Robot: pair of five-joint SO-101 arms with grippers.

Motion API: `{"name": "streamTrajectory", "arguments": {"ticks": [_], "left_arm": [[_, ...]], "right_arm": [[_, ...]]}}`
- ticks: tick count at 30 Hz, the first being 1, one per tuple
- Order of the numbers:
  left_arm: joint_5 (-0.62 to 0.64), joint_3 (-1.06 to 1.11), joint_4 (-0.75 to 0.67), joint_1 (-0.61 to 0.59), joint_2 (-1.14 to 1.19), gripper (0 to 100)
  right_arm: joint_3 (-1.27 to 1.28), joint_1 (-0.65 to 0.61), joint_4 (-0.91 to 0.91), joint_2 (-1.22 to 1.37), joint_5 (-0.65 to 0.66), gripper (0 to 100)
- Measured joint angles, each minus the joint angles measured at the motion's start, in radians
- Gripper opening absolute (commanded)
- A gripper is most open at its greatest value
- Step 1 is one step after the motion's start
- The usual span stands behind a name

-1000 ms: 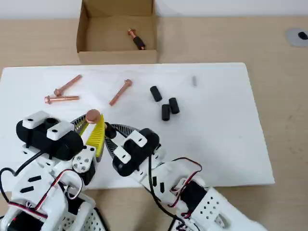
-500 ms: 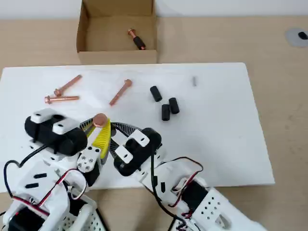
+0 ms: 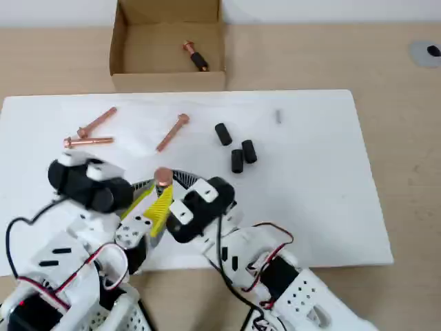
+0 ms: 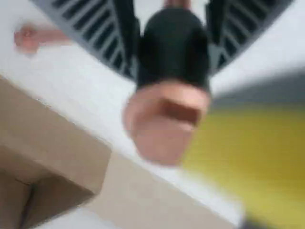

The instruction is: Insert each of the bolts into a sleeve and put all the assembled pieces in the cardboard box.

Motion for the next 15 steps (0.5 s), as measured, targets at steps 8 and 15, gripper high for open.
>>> {"name": "streamTrajectory", "arguments": {"ticks": [8,15], "left_arm": [[0.005,-0.132,0.046,-0.041,0.103,16],[0.012,-0.423,0.167,-0.048,0.242,15]], "right_arm": [[-0.017,0.0,0.0,-0.002,0.0,0.9],[-0.071,0.126,0.003,0.003,-0.037,0.9]]}}
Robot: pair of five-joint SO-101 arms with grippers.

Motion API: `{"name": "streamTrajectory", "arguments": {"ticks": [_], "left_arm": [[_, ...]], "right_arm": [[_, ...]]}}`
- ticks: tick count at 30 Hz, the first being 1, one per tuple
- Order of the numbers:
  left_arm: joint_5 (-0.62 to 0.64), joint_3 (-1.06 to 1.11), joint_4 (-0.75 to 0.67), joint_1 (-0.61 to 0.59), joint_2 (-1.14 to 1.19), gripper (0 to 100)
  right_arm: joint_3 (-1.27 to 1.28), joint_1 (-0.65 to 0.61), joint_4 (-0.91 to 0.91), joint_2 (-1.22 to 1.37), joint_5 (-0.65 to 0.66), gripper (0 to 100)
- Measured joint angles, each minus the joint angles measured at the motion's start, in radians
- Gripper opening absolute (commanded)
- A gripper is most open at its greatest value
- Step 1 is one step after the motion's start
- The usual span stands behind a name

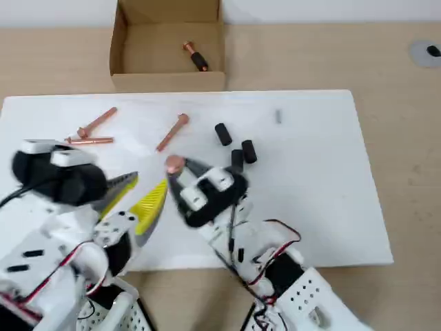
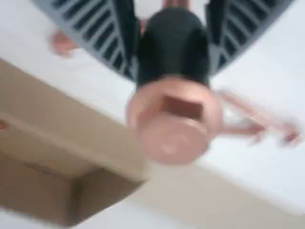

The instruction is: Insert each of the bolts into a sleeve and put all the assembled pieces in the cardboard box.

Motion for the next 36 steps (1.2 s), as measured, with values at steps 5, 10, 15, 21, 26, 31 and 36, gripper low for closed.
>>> {"name": "streamTrajectory", "arguments": {"ticks": [5,10,15,21,26,31,36], "left_arm": [[0.018,-0.307,0.115,-0.132,0.233,15],[0.017,-0.502,0.203,-0.385,0.54,15],[0.018,-0.522,0.209,-0.591,0.764,15],[0.018,-0.502,0.209,-0.647,0.959,15],[0.018,-0.453,0.164,-0.649,1.074,15],[-0.018,-0.425,0.081,-0.649,1.157,15],[-0.044,-0.382,-0.006,-0.654,1.231,15]], "right_arm": [[-0.241,0.081,0.141,0.15,0.0,0.9],[-0.609,0.173,0.23,0.474,0.0,0.9],[-0.99,0.242,0.281,0.853,-0.002,0.9],[-1.307,0.301,0.247,1.29,-0.04,0.9],[-1.524,0.328,0.14,1.603,-0.046,0.9],[-1.737,0.328,0.081,1.863,-0.046,0.9],[-1.947,0.353,0.071,2.091,-0.046,1.1]]}}
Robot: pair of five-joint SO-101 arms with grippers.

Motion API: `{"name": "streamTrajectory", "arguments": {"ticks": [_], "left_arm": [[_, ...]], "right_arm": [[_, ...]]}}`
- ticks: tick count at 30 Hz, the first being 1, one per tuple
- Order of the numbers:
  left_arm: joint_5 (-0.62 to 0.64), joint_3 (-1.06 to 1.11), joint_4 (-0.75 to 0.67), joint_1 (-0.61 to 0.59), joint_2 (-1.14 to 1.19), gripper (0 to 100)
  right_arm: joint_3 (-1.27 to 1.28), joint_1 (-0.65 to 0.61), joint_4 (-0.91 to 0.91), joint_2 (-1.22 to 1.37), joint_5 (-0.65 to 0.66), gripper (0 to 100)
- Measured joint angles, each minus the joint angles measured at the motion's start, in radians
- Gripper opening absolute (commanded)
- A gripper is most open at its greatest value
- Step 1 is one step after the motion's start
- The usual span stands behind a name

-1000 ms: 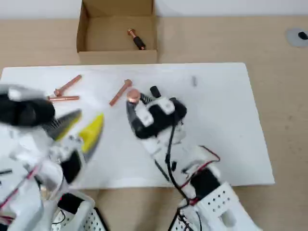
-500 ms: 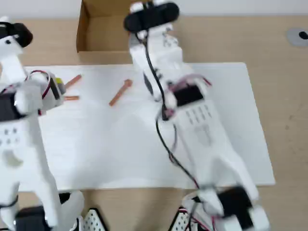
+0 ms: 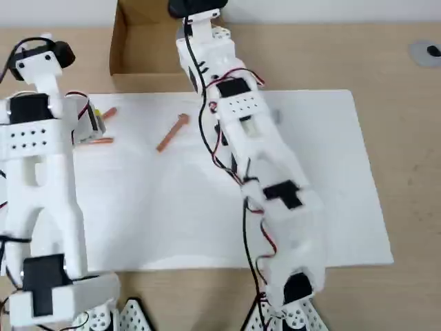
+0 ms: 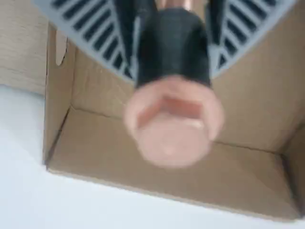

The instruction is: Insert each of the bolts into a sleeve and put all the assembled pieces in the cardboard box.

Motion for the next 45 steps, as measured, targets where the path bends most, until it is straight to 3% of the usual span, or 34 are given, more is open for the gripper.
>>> {"name": "streamTrajectory", "arguments": {"ticks": [7,15,22,26,36,45], "left_arm": [[0.064,0.089,-0.189,0.0,0.097,15],[0.181,0.092,-0.273,-0.002,0.189,15],[0.183,0.092,-0.276,-0.002,0.224,15],[0.19,0.092,-0.276,-0.002,0.224,15],[0.43,0.103,-0.233,-0.006,0.224,15],[0.781,0.161,-0.224,-0.071,0.224,15]], "right_arm": [[-0.215,0.069,0.0,0.256,0.0,1.3],[-0.302,0.087,0.031,0.333,0.0,1.4],[-0.302,0.087,0.1,0.334,0.0,19.1],[-0.319,0.086,0.163,0.333,-0.002,22.6],[-0.33,0.086,0.183,0.333,0.0,22.5],[-0.33,0.086,0.256,0.333,0.0,22.5]]}}
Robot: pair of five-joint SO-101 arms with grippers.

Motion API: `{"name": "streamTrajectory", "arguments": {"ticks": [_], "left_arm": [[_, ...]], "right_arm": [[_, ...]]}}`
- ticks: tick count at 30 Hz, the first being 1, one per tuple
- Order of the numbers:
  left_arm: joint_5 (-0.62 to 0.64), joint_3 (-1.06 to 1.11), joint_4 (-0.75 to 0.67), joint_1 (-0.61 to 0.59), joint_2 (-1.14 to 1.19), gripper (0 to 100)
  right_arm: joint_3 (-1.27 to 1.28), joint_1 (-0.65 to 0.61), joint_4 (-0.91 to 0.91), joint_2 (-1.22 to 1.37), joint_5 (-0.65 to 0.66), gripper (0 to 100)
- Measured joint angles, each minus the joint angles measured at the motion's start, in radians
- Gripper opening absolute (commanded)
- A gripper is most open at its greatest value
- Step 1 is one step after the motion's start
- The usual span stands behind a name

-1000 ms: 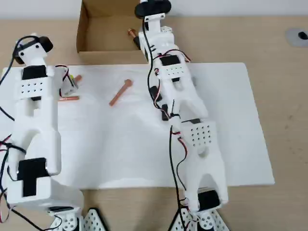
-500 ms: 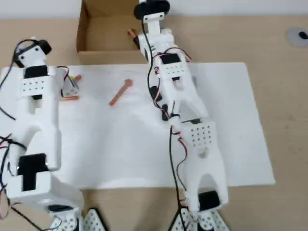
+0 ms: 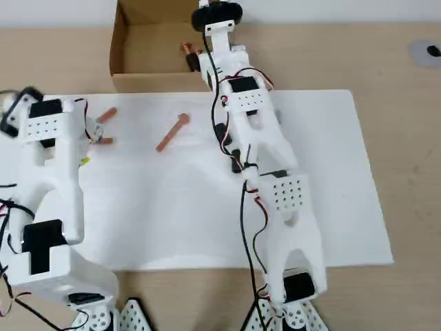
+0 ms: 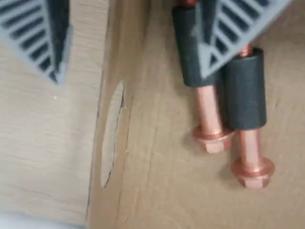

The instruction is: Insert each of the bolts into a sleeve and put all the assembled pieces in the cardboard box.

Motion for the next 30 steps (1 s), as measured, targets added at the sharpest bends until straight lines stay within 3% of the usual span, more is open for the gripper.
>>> {"name": "streamTrajectory", "arguments": {"ticks": [8,30], "left_arm": [[0.133,0.008,-0.003,-0.071,0.0,15],[0.322,0.083,-0.298,-0.094,0.107,15]], "right_arm": [[-0.043,0.0,0.087,0.0,0.0,22.5],[-0.333,-0.051,0.404,0.0,0.0,22.5]]}}
